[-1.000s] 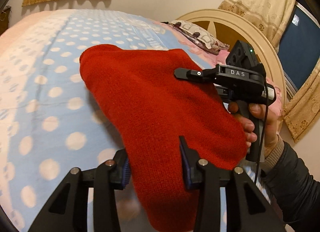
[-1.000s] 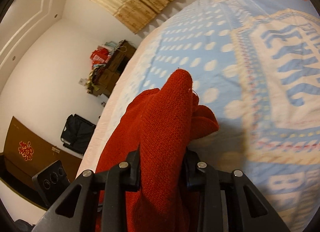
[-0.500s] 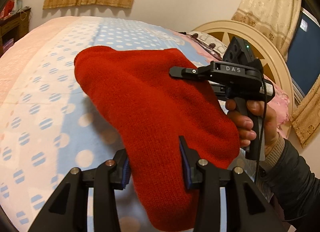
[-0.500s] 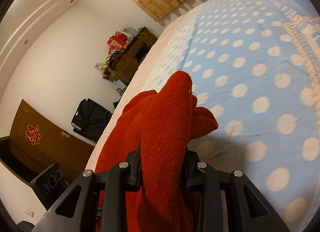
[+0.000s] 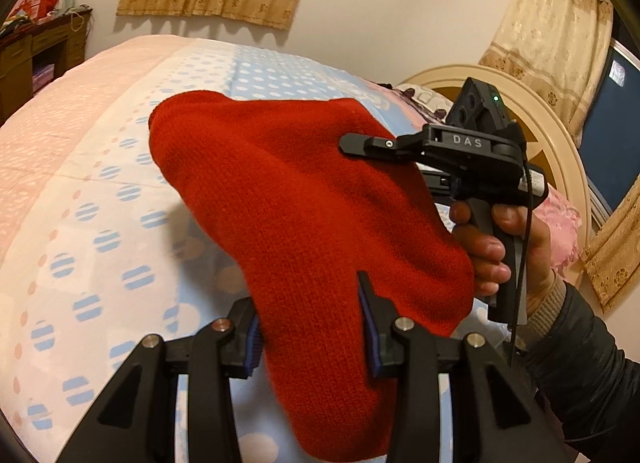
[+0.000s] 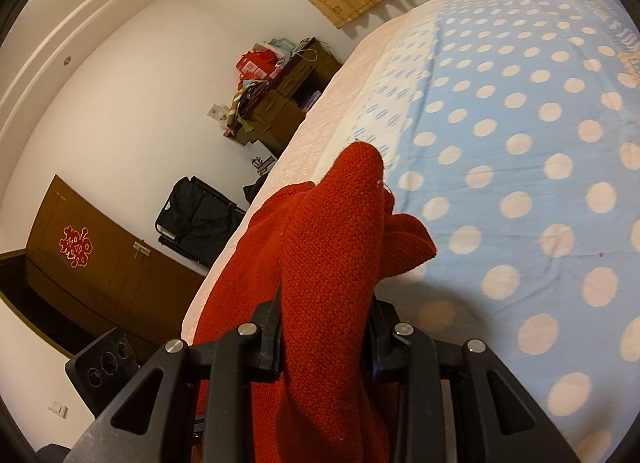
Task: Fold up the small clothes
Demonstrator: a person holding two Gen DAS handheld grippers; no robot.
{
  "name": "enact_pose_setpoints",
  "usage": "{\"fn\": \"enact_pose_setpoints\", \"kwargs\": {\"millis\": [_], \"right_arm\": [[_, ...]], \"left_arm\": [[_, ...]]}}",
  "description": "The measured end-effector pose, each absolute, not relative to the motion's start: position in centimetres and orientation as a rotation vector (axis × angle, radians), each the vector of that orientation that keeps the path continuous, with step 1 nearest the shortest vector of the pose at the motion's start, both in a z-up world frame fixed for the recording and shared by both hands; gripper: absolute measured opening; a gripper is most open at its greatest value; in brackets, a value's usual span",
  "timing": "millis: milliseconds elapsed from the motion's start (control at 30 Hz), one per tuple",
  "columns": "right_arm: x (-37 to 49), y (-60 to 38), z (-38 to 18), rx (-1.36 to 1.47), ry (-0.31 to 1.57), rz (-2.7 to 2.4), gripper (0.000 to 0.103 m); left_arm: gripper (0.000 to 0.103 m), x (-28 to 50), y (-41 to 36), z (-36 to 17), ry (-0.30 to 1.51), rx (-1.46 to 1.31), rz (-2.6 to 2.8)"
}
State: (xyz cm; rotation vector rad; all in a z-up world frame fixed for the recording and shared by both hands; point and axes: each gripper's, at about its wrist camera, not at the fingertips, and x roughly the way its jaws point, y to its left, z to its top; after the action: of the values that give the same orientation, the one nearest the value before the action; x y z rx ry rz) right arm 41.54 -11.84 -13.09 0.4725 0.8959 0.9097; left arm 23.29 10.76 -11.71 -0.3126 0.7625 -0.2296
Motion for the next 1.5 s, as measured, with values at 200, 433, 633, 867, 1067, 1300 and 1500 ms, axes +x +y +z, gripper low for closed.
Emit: {"fn": "enact_pose_setpoints", "kwargs": {"millis": [200,433,633,867,1067,1300,1500], "right_arm": [[40.5,-9.4,-12.3,0.43,0.895,0.938,0.031],[39.7,-6.6,-12.1,0.395,0.904,0.971,0.031],[39.4,-4.5,-12.2,0.381,0.913,0.995,0.031],[39.4,-1.3,-13.2,0.37,0.941,1.024,0.031],[39.4,1.2,-13.5,0.358,0.961,1.055,0.031],[39.5,3.4,-14.3,0.337,0.99,1.074,0.031],[39.5,4.8,-15.5,0.326,1.014,1.078,0.031]], "left_arm": [[0.041,21.7,12.4,-11.9,0.742,-0.343,-0.203],[0.041,20.2,14.0,-12.3,0.727,-0.368,-0.175],[0.041,19.3,15.3,-12.4,0.718,-0.382,-0.145],[0.041,18.3,16.7,-13.0,0.713,-0.403,-0.104],[0.041,17.6,17.6,-13.3,0.713,-0.43,-0.075],[0.041,16.7,18.2,-13.9,0.719,-0.448,-0.052],[0.041,16.4,18.7,-14.6,0.737,-0.46,-0.037]]}}
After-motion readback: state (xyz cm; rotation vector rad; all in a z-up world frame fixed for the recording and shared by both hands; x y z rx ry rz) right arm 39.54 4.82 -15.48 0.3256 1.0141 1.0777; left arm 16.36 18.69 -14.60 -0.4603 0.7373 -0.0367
